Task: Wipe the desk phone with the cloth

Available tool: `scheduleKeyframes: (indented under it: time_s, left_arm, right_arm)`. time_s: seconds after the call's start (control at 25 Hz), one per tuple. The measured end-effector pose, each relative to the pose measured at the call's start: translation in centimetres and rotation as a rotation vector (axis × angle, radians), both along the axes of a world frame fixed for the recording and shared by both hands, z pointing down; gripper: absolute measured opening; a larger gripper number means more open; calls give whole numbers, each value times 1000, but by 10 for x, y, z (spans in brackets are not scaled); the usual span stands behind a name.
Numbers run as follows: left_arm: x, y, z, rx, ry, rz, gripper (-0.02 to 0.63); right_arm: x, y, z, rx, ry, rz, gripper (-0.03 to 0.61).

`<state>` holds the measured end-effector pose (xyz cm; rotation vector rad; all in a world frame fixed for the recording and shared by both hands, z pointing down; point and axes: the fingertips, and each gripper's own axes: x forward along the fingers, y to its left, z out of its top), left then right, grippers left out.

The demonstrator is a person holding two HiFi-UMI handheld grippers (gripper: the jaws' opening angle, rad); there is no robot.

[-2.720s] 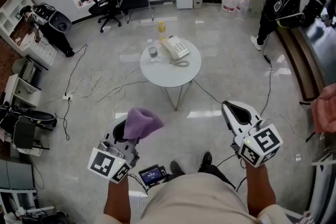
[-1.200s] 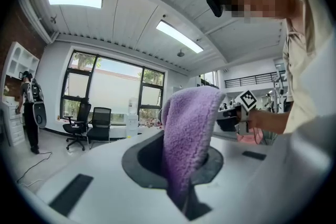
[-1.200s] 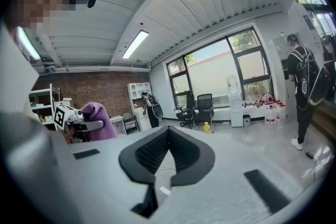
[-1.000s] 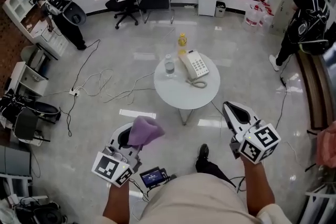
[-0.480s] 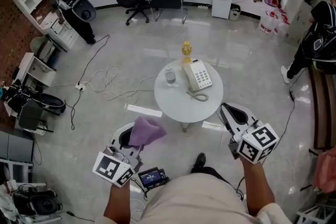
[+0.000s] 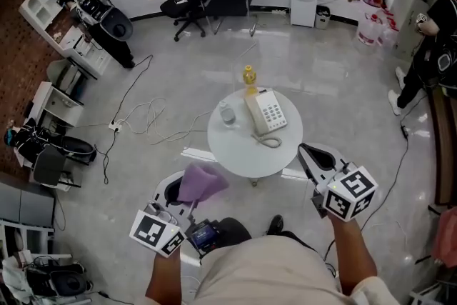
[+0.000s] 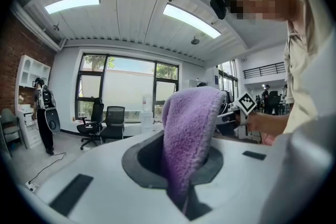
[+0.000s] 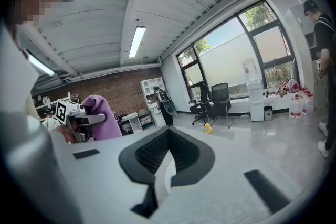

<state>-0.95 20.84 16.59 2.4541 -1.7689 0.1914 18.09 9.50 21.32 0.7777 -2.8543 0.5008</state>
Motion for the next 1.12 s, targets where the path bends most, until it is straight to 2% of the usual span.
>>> scheduleKeyframes:
  time_s: [0.24, 0.52, 0.72, 1.12]
  left_arm:
    - [-7, -44, 18, -20, 26, 61, 35]
    - [-28, -110, 38, -39, 76, 189, 35]
    - [-59, -141, 42, -38, 108, 197, 35]
    - [-93, -184, 97, -132, 149, 212, 35]
  right_arm:
    - [3, -26, 18, -24, 32, 57, -8]
    - [-12, -57, 26, -37, 72, 163, -8]
    - [-39, -83, 34, -41, 118, 180, -6]
    - [-95, -133, 78, -96, 176, 150, -6]
